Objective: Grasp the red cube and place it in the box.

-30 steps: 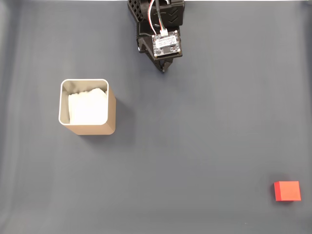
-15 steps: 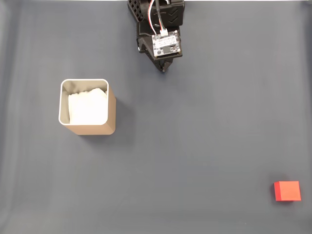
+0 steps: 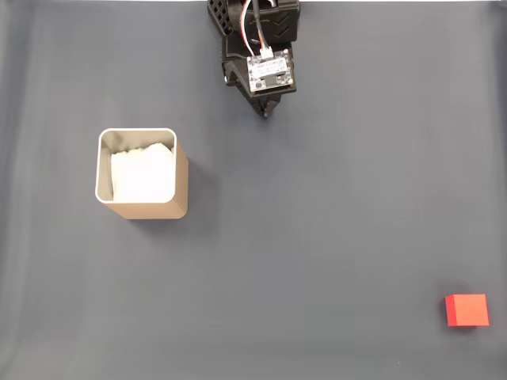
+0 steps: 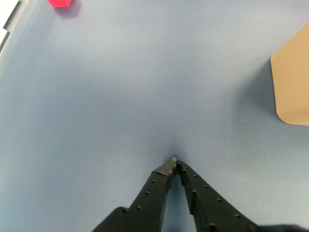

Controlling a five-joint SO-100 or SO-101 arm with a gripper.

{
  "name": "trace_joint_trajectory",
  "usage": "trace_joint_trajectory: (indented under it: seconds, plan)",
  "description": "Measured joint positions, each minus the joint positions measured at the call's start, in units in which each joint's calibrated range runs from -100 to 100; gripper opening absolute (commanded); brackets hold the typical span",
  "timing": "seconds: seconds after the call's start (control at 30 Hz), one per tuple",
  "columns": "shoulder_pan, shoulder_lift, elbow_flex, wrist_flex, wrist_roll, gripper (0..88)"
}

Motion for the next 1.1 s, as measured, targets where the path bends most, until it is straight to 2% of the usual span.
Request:
trace_joint_trajectory:
  seconds: [0.57,0.87,1.1]
  plan:
    - [1.4,0.0,0.0,-0.7,0.1,0.2]
    - [2.5,4.6,-3.3,-18.9,-1.2,0.2]
    - [0.2,17.0,-15.1,-29.4,-2.5,0.2]
